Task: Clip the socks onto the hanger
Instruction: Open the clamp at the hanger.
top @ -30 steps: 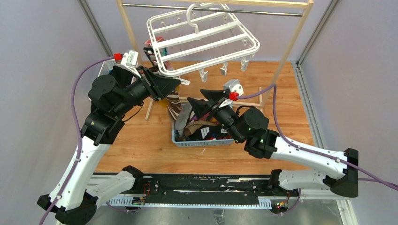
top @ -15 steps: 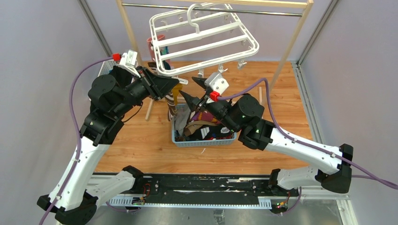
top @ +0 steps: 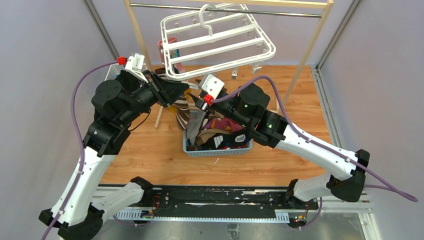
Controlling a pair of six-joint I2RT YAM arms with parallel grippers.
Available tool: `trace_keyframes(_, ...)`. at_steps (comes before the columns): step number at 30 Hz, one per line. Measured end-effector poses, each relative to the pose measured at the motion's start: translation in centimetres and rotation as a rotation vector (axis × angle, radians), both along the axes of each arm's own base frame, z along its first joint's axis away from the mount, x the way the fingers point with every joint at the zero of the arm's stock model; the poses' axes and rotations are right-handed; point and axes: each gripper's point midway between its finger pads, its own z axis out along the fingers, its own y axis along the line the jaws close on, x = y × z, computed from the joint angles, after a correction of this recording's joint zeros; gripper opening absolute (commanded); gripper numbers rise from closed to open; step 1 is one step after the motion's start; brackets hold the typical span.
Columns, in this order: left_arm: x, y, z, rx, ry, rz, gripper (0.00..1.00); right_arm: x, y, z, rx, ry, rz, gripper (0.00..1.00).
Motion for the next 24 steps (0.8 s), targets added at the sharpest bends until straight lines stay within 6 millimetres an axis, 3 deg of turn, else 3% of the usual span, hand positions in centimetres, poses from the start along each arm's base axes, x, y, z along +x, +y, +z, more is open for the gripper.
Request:
trace_keyframes(10,-0.05,0.14,-0.14,0.011,0.004,0.005,0.0,0.05,0.54,-0.9,-0.06,-0.022,0.029,0.21)
trace_keyframes(12,-0.04,0.19,-0.11,0.012,0.002,0.008,0.08,0.14,0.5,-0.76,-0.055,-0.024,0.027,0.13)
trace_keyframes(16,-0.03,0.35,0.15,0.009,-0.004,0.016,0.45,0.05,0.69,-0.81,-0.039,-0.021,0.035,0.07)
trace_keyframes(17,-0.01,0.36,0.16,0.01,-0.006,0.018,0.5,0.01,0.77,-0.77,-0.029,-0.019,0.039,0.06)
trace_keyframes(24,-0.1,0.35,0.27,0.003,-0.005,0.015,0.53,-0.21,1.13,-0.69,0.039,0.036,0.054,0.02)
